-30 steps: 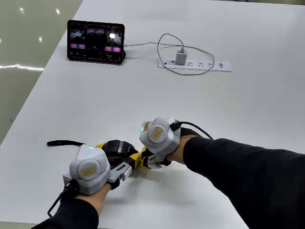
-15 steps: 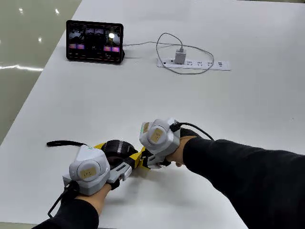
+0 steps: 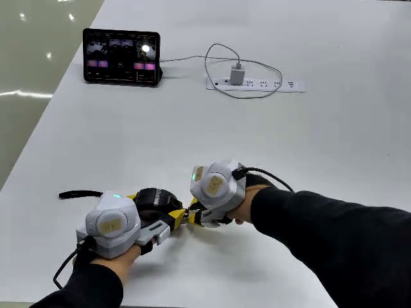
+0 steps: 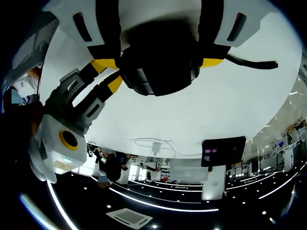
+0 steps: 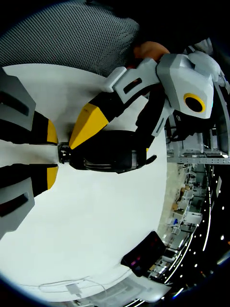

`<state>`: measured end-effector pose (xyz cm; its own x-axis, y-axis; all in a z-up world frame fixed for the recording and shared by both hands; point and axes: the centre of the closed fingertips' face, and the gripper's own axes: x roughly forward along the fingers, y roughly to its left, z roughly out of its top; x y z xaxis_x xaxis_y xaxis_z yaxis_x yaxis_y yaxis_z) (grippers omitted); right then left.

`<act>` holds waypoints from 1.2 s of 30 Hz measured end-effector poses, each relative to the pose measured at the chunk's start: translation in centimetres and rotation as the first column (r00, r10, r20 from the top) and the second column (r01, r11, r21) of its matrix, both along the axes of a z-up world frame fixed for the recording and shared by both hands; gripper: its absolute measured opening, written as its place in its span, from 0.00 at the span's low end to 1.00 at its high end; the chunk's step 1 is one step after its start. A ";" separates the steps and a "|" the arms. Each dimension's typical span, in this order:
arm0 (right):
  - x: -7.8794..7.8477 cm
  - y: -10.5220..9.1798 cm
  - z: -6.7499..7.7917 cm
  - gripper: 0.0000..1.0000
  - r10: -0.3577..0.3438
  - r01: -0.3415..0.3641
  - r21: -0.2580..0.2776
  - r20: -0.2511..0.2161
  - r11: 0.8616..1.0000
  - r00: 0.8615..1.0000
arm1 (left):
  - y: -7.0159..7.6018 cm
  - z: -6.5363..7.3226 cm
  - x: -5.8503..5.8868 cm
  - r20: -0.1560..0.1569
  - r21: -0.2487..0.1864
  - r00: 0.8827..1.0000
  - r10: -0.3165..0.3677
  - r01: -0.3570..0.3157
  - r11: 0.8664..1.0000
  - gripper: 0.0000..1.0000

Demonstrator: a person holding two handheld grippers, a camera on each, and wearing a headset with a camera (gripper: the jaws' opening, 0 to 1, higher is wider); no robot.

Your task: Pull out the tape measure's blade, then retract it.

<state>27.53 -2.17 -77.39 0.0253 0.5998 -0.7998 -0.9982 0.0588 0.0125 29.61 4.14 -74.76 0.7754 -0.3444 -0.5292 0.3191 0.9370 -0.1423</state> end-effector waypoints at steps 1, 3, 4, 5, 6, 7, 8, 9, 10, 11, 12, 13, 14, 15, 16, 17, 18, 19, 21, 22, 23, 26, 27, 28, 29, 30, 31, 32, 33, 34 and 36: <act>0.0 -0.3 0.1 0.11 -0.007 0.007 0.005 -0.002 1.000 1.000 | 0.0 0.0 -0.1 -0.003 0.001 1.000 -0.004 0.004 1.000 0.62; -0.1 -1.0 0.3 0.12 -0.027 0.027 0.013 -0.004 1.000 1.000 | 0.0 0.0 -0.2 -0.003 0.011 1.000 -0.022 0.022 1.000 0.65; -0.1 -1.4 0.4 0.13 -0.042 0.042 0.023 -0.007 0.999 0.999 | 0.1 0.0 -0.3 -0.006 0.013 1.000 -0.028 0.028 1.000 0.67; -0.2 -1.7 0.5 0.13 -0.049 0.050 0.031 -0.009 0.998 0.999 | 0.1 0.1 -0.3 -0.005 0.013 0.999 -0.035 0.035 0.999 0.70; -0.3 -2.0 0.7 0.13 -0.057 0.058 0.036 -0.010 0.998 0.998 | 0.1 0.2 -0.4 -0.005 0.011 0.999 -0.042 0.042 0.999 0.72; -0.4 -2.5 0.8 0.13 -0.069 0.069 0.041 -0.009 0.997 0.998 | 0.1 0.3 -0.5 -0.009 0.010 0.999 -0.052 0.052 0.999 0.74; -0.4 -2.8 1.0 0.14 -0.078 0.079 0.047 -0.009 0.996 0.997 | 0.1 0.3 -0.5 -0.016 0.011 0.998 -0.064 0.064 0.998 0.77; -0.5 -3.3 1.1 0.15 -0.091 0.092 0.056 -0.010 0.994 0.996 | 0.1 0.3 -0.6 -0.019 0.012 0.997 -0.081 0.082 0.997 0.78; -0.5 -3.6 1.2 0.15 -0.098 0.098 0.059 -0.010 0.993 0.995 | 0.1 0.3 -0.7 -0.016 0.012 0.995 -0.093 0.094 0.996 0.80; -0.6 -4.0 1.3 0.16 -0.104 0.104 0.062 -0.009 0.993 0.995 | 0.1 0.4 -0.7 -0.015 0.013 0.995 -0.103 0.104 0.995 0.82; -0.7 -4.5 1.3 0.17 -0.112 0.113 0.066 -0.007 0.991 0.994 | 0.1 0.4 -0.9 -0.014 0.018 0.992 -0.124 0.124 0.992 0.84; -0.7 -4.8 1.4 0.19 -0.122 0.123 0.068 -0.006 0.990 0.992 | 0.1 0.5 -1.0 -0.015 0.015 0.991 -0.134 0.135 0.991 0.86; -0.8 -5.3 1.6 0.20 -0.133 0.133 0.073 -0.006 0.988 0.991 | -0.1 0.6 -1.1 -0.012 -0.003 0.988 -0.156 0.156 0.988 0.90; -0.9 -5.7 1.6 0.21 -0.141 0.141 0.077 -0.006 0.987 0.990 | -0.1 0.8 -1.2 -0.009 -0.005 0.986 -0.166 0.166 0.986 0.92; -0.9 -6.0 1.7 0.22 -0.148 0.148 0.079 -0.004 0.986 0.989 | -0.2 0.8 -1.3 -0.008 -0.001 0.984 -0.180 0.180 0.984 0.95; -0.8 -6.5 1.8 0.23 -0.164 0.163 0.084 -0.001 0.983 0.987 | -0.3 0.8 -1.6 -0.012 -0.003 0.977 -0.212 0.212 0.977 0.99; -0.8 -6.7 1.9 0.24 -0.172 0.172 0.088 -0.002 0.981 0.985 | -0.5 0.8 -1.9 -0.019 -0.009 0.973 -0.228 0.228 0.974 0.99; -0.8 -7.1 2.1 0.25 -0.186 0.186 0.094 -0.001 0.978 0.982 | -0.5 0.8 -2.1 -0.027 -0.002 0.969 -0.246 0.246 0.969 0.99; -0.7 -7.7 2.4 0.27 -0.210 0.209 0.108 -0.001 0.972 0.978 | -0.4 0.7 -2.3 -0.039 0.011 0.964 -0.265 0.265 0.964 0.99; -0.7 -8.1 2.5 0.28 -0.225 0.224 0.115 -0.005 0.968 0.974 | -0.3 0.5 -2.4 -0.047 0.026 0.958 -0.281 0.283 0.959 0.99; -0.8 -8.3 2.5 0.28 -0.233 0.232 0.118 -0.007 0.966 0.972 | -0.1 0.5 -2.5 -0.049 0.035 0.957 -0.285 0.287 0.957 0.99; -0.9 -9.3 2.7 0.30 -0.252 0.250 0.121 0.000 0.961 0.968 | 0.2 0.5 -2.7 -0.056 0.041 0.951 -0.305 0.307 0.951 0.99; -1.0 -9.8 2.7 0.31 -0.263 0.261 0.121 -0.001 0.958 0.965 | 0.3 0.4 -3.0 -0.073 0.036 0.948 -0.311 0.314 0.949 0.99; -1.0 -10.0 2.8 0.32 -0.268 0.266 0.125 -0.001 0.956 0.963 | 0.4 0.4 -3.0 -0.076 0.033 0.947 -0.312 0.316 0.948 0.99; -1.1 -10.3 2.8 0.32 -0.275 0.273 0.127 -0.002 0.954 0.961 | 0.5 0.6 -3.0 -0.075 0.031 0.947 -0.313 0.316 0.948 0.99; -1.2 -10.7 2.9 0.34 -0.283 0.281 0.129 -0.001 0.951 0.959 | 0.8 0.6 -3.1 -0.079 0.030 0.946 -0.315 0.318 0.948 0.99; -1.3 -11.0 2.9 0.35 -0.288 0.285 0.131 0.001 0.949 0.958 | 0.9 0.6 -3.1 -0.082 0.027 0.945 -0.316 0.319 0.947 0.99; -1.4 -11.4 3.0 0.36 -0.296 0.293 0.134 0.003 0.947 0.955 | 1.1 0.7 -3.2 -0.085 0.020 0.945 -0.315 0.318 0.948 0.99; -1.4 -11.7 3.0 0.38 -0.304 0.301 0.136 0.002 0.944 0.953 | 1.2 0.7 -3.2 -0.087 0.016 0.945 -0.316 0.318 0.948 0.99; -1.6 -12.1 3.1 0.39 -0.310 0.307 0.138 0.002 0.942 0.951 | 1.4 0.7 -3.3 -0.091 0.015 0.944 -0.318 0.320 0.947 0.99; -1.7 -12.8 3.2 0.42 -0.318 0.314 0.139 0.010 0.939 0.948 | 1.7 0.6 -3.4 -0.101 0.019 0.941 -0.322 0.326 0.945 0.99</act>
